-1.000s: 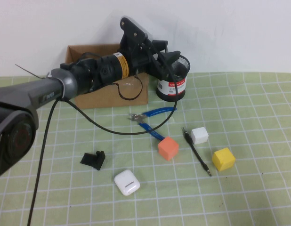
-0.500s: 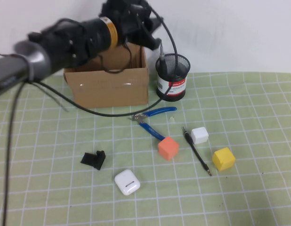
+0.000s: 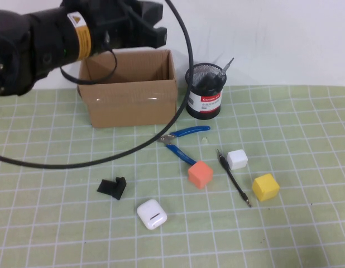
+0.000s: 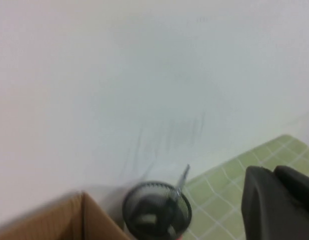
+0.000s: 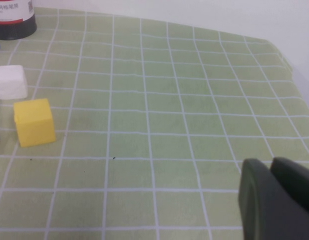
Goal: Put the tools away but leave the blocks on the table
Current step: Pick up the long Screwdriver from the table
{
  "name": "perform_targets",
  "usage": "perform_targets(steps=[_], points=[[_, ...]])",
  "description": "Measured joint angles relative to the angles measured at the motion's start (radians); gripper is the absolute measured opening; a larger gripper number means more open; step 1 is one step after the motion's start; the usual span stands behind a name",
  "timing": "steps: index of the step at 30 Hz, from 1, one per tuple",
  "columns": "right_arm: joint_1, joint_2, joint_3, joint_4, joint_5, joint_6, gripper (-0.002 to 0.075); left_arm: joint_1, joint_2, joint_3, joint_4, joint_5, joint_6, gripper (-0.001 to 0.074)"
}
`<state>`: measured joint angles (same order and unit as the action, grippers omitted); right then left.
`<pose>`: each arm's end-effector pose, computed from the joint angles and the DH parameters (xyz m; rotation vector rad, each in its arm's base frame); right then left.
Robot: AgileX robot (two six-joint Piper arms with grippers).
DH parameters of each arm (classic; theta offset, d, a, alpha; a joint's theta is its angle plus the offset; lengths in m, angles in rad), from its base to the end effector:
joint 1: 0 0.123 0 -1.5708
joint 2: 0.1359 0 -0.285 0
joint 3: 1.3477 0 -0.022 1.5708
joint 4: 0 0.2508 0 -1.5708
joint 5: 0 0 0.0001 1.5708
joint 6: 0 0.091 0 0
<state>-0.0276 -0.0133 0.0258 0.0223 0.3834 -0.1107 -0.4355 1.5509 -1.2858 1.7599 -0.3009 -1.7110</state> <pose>0.0523 -0.0007 0.1708 -0.0644 1.8789 -0.0729 0.3229 -0.1793 0.3630 0.6498 1.7095 -0.5342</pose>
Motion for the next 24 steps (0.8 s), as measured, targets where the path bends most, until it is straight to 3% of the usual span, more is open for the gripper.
perform_targets(steps=[3, 5, 8, 12, 15, 18, 24], points=[[0.000, 0.000, 0.000, 0.000, 0.000, 0.000, -0.0008, 0.000, -0.002, 0.028, -0.001, -0.012, 0.003, -0.0001], [0.000, 0.000, 0.000, 0.000, 0.000, 0.000, -0.0008, 0.006, -0.002, 0.050, -0.115, -0.014, 0.100, -0.0001], [0.000, 0.000, 0.000, 0.000, 0.000, 0.000, -0.0008, 0.004, -0.013, 0.091, -0.462, 0.052, 0.451, -0.0001], [0.000, 0.000, 0.000, 0.000, 0.000, 0.000, -0.0008, -0.038, -0.043, 0.106, -0.994, 0.413, 1.017, -0.0001], [0.000, 0.000, 0.000, 0.000, 0.000, 0.000, -0.0007, -0.050, -0.068, 0.113, -1.257, 0.682, 1.298, -0.0001], [0.000, 0.000, 0.000, 0.000, 0.000, 0.000, -0.0008, -0.052, -0.130, 0.153, -1.357, 0.810, 1.417, -0.0001], [0.000, 0.000, 0.000, 0.000, 0.000, 0.000, -0.0008, -0.052, -0.414, 0.383, -1.479, 0.795, 1.480, -0.0001]])
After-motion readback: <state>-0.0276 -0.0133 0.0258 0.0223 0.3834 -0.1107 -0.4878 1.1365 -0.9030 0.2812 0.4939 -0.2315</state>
